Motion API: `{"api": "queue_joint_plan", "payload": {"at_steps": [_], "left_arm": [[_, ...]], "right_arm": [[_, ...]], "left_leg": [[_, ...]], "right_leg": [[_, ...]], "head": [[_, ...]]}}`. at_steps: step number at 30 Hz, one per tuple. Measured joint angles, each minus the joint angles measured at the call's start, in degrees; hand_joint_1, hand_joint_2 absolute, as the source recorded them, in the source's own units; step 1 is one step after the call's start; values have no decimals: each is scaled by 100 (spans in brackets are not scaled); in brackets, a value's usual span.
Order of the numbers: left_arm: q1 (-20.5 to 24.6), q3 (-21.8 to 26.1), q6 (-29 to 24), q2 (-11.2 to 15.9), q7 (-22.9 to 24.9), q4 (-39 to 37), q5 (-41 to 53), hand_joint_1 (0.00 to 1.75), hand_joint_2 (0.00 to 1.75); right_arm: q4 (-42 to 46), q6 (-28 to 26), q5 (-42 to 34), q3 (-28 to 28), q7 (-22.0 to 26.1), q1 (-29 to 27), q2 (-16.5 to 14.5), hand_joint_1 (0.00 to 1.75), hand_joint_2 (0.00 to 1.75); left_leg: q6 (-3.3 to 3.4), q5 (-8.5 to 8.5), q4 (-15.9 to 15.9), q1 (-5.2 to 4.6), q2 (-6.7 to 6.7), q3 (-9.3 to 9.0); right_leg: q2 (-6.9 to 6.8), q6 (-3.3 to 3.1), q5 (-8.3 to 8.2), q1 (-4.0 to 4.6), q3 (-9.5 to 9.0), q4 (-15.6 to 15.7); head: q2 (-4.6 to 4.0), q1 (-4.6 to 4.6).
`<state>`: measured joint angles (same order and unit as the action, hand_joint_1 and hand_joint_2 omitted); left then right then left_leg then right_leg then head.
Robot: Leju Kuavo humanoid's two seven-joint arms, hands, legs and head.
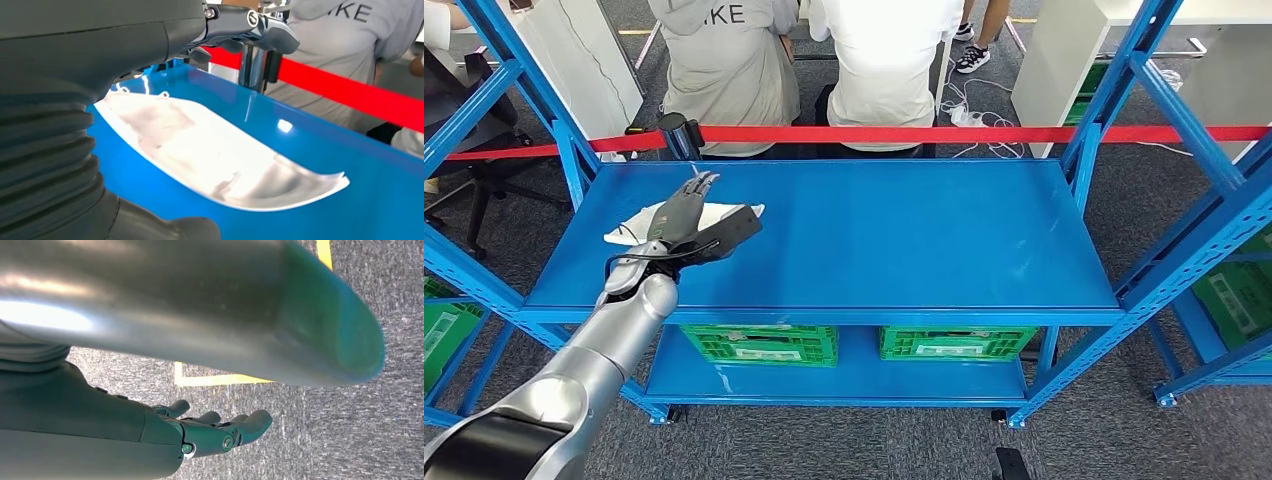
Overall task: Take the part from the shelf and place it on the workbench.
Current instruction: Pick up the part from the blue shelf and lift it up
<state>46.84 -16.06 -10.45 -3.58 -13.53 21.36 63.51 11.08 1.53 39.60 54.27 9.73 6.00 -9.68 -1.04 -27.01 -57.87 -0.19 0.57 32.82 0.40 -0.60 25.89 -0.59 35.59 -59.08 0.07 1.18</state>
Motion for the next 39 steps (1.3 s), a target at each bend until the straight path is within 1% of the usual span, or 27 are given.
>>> {"api": "queue_joint_plan", "payload": {"at_steps": [10,25,32,39], "left_arm": [[-12,0,75,0,39,-133,13,0,175],[-56,-132,-66,92,678,-287,540,0,175],[-61,-142,-98,200,751,-320,571,0,175],[-66,-144,-137,253,833,-344,677,0,175]], "right_arm": [[0,0,2,0,-10,3,0,0,0],[0,-33,92,9,-39,10,0,0,0],[0,-37,118,9,-42,23,0,0,0],[0,-37,127,9,-39,28,0,0,0]], "left_leg": [[1,-1,0,0,0,0],[1,-1,0,0,0,0],[1,-1,0,0,0,0],[1,-1,0,0,0,1]], "right_leg": [[0,1,0,0,0,1],[0,1,0,0,-1,1],[0,1,0,0,-1,1],[0,1,0,0,-1,1]], "head": [[0,0],[0,-1],[0,-2],[0,0]]}}
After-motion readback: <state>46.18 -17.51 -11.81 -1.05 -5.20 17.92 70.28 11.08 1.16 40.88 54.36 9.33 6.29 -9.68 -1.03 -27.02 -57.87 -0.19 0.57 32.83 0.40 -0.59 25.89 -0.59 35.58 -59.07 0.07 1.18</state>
